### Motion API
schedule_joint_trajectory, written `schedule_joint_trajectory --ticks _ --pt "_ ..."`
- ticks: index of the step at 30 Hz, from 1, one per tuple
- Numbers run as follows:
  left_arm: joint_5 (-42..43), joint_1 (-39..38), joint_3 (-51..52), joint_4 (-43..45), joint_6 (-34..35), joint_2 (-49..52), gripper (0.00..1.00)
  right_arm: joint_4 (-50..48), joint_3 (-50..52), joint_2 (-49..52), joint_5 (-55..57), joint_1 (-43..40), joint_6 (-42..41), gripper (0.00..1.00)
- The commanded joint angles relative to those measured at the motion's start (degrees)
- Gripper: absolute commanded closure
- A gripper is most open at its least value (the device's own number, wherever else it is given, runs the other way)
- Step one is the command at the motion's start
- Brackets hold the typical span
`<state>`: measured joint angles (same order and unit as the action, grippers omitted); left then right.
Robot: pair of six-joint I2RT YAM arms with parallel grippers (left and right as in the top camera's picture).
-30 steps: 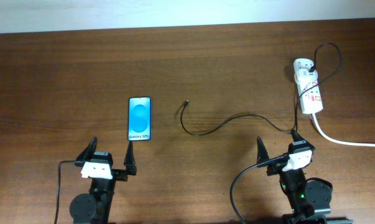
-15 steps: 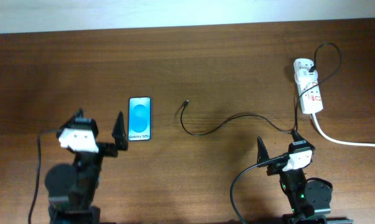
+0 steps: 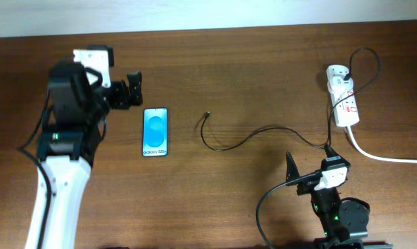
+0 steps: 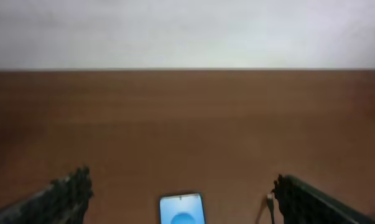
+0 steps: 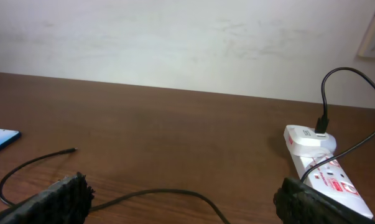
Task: Plug charger to phone and switch on socket
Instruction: 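Move the left gripper over the phone and grasp its top edge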
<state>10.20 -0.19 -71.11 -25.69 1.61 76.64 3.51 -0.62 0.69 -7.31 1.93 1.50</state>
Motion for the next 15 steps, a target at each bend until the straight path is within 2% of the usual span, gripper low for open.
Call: schedule_joint_trajectory --ticks 1,6,9,15 --pt "1.3 0.2 -8.3 -3.3 -0.2 5.5 0.01 0.2 0.3 -0.4 0.3 0.3 -0.2 0.02" --pt "2.6 0.2 -17.2 -15.8 -1.4 12.8 0.01 0.2 0.3 -0.4 0.3 0.3 -0.2 0.02" --pt "3.1 0.2 -17.5 -22.2 -1.4 13.8 0.01 0.2 0.3 -0.4 0.3 0.3 -0.2 0.02" --pt "4.4 0.2 -17.2 -22.8 -1.2 14.6 0.01 0.2 0.3 -0.4 0.3 0.3 -0.2 0.02"
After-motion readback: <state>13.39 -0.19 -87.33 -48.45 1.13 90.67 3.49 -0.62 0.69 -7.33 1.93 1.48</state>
